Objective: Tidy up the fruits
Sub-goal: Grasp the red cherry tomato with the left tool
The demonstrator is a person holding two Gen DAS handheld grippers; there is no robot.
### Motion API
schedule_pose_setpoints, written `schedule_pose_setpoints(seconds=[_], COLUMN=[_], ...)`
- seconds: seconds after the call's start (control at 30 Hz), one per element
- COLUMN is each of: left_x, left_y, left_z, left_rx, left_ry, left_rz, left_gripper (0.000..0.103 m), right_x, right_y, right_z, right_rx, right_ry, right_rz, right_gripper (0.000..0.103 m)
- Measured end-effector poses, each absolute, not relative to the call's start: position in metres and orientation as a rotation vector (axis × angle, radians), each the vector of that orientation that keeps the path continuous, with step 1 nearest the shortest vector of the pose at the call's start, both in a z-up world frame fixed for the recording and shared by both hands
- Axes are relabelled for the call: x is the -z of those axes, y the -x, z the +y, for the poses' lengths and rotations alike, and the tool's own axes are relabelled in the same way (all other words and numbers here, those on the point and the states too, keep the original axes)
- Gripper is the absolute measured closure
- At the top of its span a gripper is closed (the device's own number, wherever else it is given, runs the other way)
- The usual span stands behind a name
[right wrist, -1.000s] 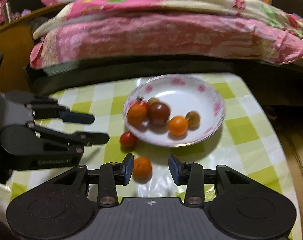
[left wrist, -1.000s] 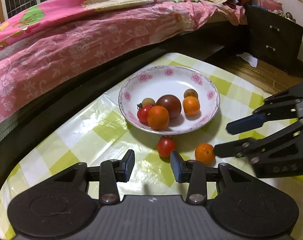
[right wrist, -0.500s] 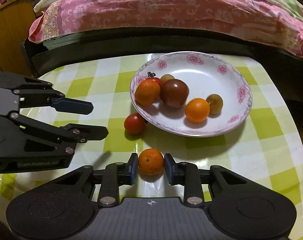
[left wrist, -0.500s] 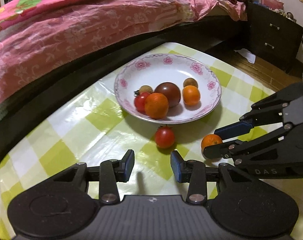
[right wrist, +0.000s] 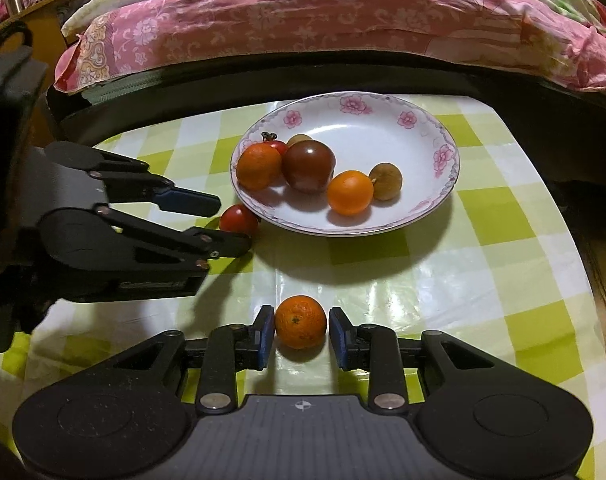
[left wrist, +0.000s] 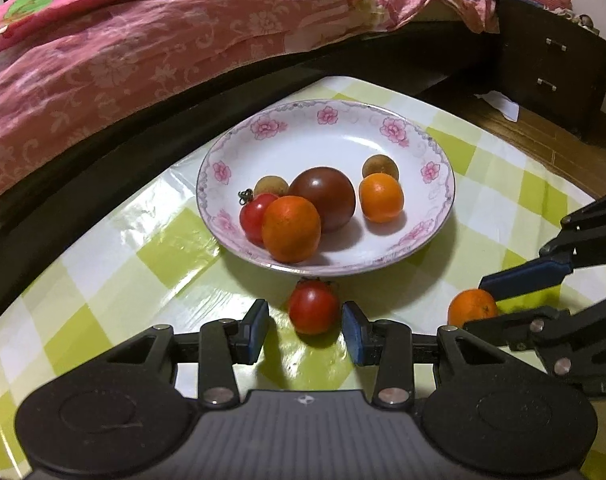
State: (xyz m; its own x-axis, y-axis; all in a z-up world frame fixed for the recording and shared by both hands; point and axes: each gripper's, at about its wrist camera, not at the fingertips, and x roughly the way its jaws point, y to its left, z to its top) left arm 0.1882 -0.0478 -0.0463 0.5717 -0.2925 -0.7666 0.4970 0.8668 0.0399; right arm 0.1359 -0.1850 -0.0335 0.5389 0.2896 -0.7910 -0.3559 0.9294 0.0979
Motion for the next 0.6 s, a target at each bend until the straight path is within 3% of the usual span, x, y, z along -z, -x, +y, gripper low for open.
schedule_pose_setpoints(seconds=[0.17,0.4,0.6], left_x=[0.047,0.042,0.041], left_y=[-0.187,-0.171,-0.156], left_z=[-0.051,-0.043,-0.022], left_rx=[0.470,0.500,0.499], left_ry=[-0.272,-0.284,-0.287], left_rz=[0.831,0.858,0.879], left_gripper=[0.058,0.071,0.071], right_x=[0.036,0.035,0.031], right_y=[-0.137,-0.137,-0.135], right_z=[-0.186,-0.185,-0.193], right_rx=[-0.392,-0.402,-0.381], right_ry=[0.075,0.089,0.082], right_rz=[0.929,0.958,0.976], right_gripper=[0.077,0.079,0.079])
